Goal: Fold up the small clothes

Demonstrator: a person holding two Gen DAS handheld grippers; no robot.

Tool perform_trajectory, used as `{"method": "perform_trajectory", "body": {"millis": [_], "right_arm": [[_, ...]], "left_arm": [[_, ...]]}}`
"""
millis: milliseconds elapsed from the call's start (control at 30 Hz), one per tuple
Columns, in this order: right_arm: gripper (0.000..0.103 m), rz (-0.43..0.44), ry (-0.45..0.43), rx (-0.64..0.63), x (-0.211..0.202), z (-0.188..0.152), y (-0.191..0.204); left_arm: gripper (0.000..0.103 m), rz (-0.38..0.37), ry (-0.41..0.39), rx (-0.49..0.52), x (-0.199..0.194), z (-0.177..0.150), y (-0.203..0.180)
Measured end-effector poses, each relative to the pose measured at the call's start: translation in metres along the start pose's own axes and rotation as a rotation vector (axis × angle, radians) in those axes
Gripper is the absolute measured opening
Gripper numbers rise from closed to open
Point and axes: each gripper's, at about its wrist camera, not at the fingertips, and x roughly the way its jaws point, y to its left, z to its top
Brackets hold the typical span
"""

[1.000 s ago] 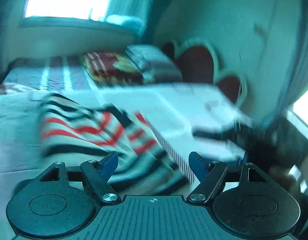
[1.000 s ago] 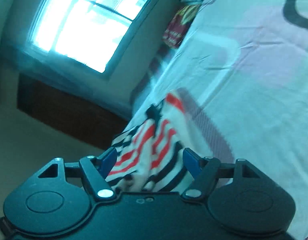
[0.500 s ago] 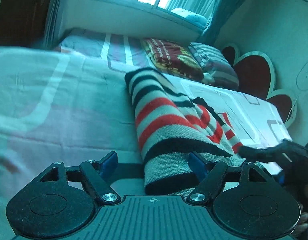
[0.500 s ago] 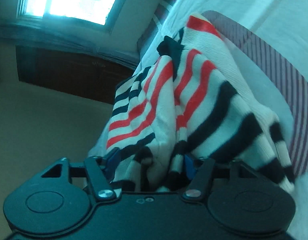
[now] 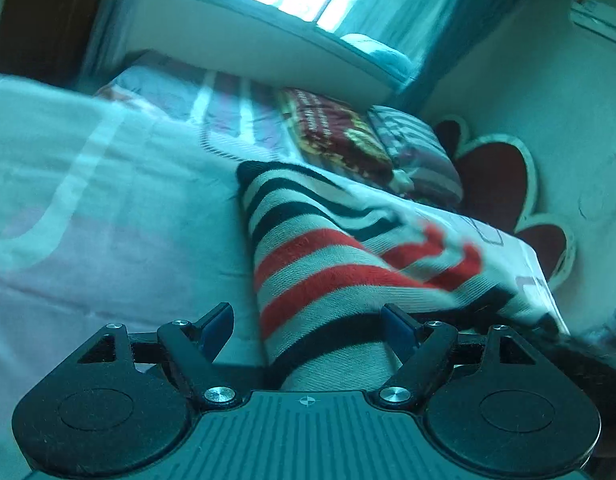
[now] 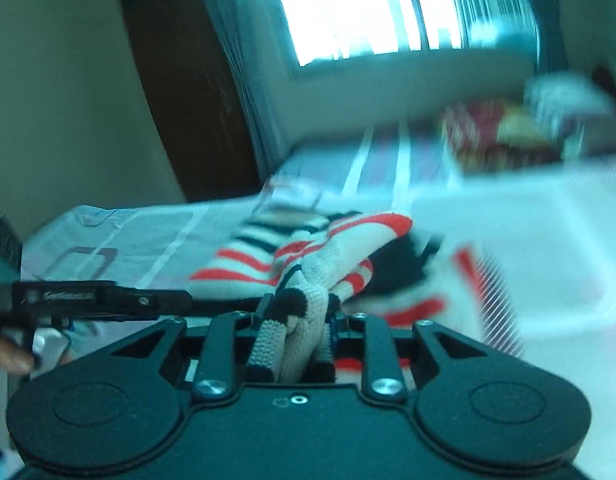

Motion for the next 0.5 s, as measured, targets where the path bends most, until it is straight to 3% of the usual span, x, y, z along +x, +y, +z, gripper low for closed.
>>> {"method": "perform_trajectory", "body": {"millis": [100, 200, 333, 500], "right_arm": [[0.024, -0.119, 0.007, -0.053, -0.009, -0.012, -0.012], [0.024, -0.14, 0.164, 0.096, 0.018, -0.034, -0.052], [0.025, -0.113, 0.132, 0.136, 0.01, -0.04, -0.059], [0.024, -0.113, 0.07, -0.033, 0.0, -0.03, -0.038]], "left_arm": [[0.079, 0.012, 0.042, 0.087, 0.015, -0.001, -0.025], [0.08, 0.053, 0.113, 0.167, 0.037, -0.01, -0.045], [0.081, 0.048, 0.103, 0.136, 0.036, -0.012, -0.048], [0.081, 0.051, 0.082, 0.115, 0.025, -0.015, -0.04]]}}
